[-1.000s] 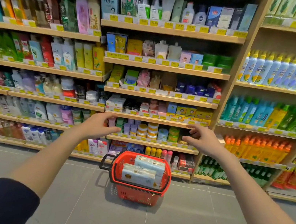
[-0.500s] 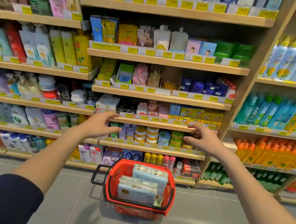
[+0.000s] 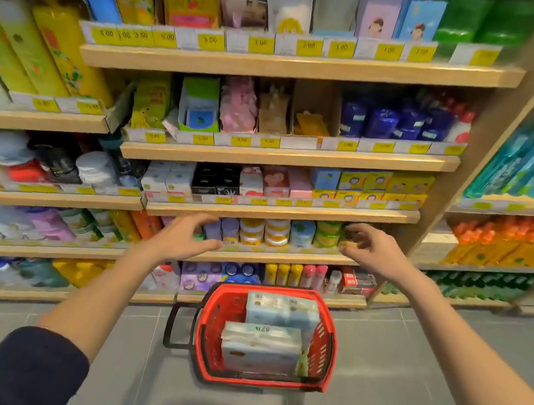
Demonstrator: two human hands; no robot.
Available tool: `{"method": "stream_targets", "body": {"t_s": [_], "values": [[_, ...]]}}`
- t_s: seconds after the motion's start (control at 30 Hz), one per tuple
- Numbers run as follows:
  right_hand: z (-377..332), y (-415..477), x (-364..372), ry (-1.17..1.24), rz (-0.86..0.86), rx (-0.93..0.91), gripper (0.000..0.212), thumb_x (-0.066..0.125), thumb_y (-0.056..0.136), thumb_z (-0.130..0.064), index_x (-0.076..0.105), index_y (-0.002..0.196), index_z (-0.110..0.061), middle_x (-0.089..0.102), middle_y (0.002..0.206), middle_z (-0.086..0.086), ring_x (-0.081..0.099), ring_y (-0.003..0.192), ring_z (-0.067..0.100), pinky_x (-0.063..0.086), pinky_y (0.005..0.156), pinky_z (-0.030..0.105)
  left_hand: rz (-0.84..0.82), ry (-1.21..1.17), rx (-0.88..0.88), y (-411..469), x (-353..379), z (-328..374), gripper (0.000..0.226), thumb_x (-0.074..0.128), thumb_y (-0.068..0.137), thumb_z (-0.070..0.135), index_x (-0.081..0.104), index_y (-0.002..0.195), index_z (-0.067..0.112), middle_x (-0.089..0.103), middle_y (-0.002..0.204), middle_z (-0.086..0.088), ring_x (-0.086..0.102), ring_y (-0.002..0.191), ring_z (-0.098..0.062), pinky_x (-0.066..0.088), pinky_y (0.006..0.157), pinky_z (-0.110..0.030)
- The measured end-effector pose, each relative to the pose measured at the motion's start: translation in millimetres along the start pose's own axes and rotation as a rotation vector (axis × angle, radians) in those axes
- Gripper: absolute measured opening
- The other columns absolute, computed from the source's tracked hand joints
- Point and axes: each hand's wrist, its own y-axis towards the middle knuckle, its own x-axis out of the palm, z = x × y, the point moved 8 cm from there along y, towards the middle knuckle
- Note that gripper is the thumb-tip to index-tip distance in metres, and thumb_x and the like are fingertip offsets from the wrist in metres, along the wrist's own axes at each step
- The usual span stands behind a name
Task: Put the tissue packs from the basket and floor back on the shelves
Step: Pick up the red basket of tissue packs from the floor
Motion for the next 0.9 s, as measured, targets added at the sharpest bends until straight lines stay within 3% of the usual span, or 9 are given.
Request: {"method": "stream_targets", "body": {"t_s": [0.1,0.23,0.33,0.47,0.53,0.63,0.77,0.9], "values": [[22,14,27,0.007,-0.068,0.061,0.052,0.068,0.078,-0.024,0.052,0.125,-0.01,0.063,0.106,0.016,0.057,0.086,0.022,0.046,0.078,0.033,-0.075,0.003,-0.056,20,27,-26,0.061,0.067,0.081,0.036,0.045,0.134,0.016,0.054,0.131,-0.01,0.052,0.118,-0.026,0.042,0.091,-0.032],[55,32,61,0.014,-0.126,0.1,0.05,0.068,0.078,-0.021,0.053,0.124,-0.008,0.064,0.11,0.017,0.061,0.098,0.029,0.048,0.086,0.04,-0.153,-0.093,-0.117,40,63,-52,0.061,0.07,0.079,0.032,0.047,0.132,0.014,0.055,0.125,-0.009,0.056,0.112,-0.026,0.045,0.091,-0.033],[83,45,86,0.024,-0.166,0.153,0.052,0.069,0.078,-0.02,0.051,0.125,-0.006,0.063,0.108,0.011,0.059,0.092,0.024,0.047,0.082,0.037,-0.205,-0.088,-0.164,56,91,-73,0.058,0.07,0.079,0.034,0.049,0.13,0.017,0.055,0.117,0.001,0.053,0.105,-0.016,0.042,0.085,-0.028],[130,63,123,0.065,-0.24,0.235,0.054,0.07,0.077,-0.02,0.049,0.125,-0.006,0.061,0.113,0.022,0.056,0.09,0.023,0.048,0.084,0.041,-0.247,-0.228,-0.325,71,139,-109,0.059,0.069,0.081,0.026,0.045,0.134,0.016,0.052,0.122,-0.002,0.05,0.106,-0.017,0.04,0.082,-0.026],[151,70,139,0.063,-0.253,0.284,0.053,0.069,0.078,-0.017,0.05,0.126,-0.006,0.06,0.115,0.021,0.056,0.094,0.024,0.046,0.082,0.036,-0.261,-0.257,-0.373,75,159,-119,0.058,0.07,0.081,0.025,0.046,0.133,0.017,0.049,0.114,0.003,0.048,0.101,-0.014,0.037,0.083,-0.025],[186,82,166,0.071,-0.277,0.322,0.053,0.067,0.079,-0.012,0.048,0.128,-0.005,0.057,0.121,0.02,0.055,0.102,0.027,0.04,0.08,0.027,-0.282,-0.282,-0.41,83,190,-143,0.065,0.072,0.072,0.041,0.049,0.128,0.02,0.051,0.108,0.006,0.049,0.099,-0.014,0.038,0.087,-0.027],[251,89,214,0.055,-0.278,0.39,0.058,0.068,0.079,-0.013,0.044,0.132,-0.006,0.052,0.127,0.022,0.052,0.111,0.034,0.041,0.088,0.035,-0.307,-0.265,-0.449,98,248,-194,0.045,0.067,0.082,0.021,0.05,0.123,0.02,0.052,0.105,0.004,0.052,0.097,-0.016,0.038,0.083,-0.024],[317,92,268,-0.002,-0.276,0.432,0.06,0.068,0.079,-0.018,0.043,0.133,-0.009,0.048,0.13,0.023,0.048,0.117,0.037,0.038,0.098,0.044,-0.29,-0.262,-0.533,99,309,-264,0.057,0.07,0.075,0.033,0.051,0.128,0.023,0.057,0.117,-0.001,0.055,0.108,-0.022,0.041,0.089,-0.031]]}}
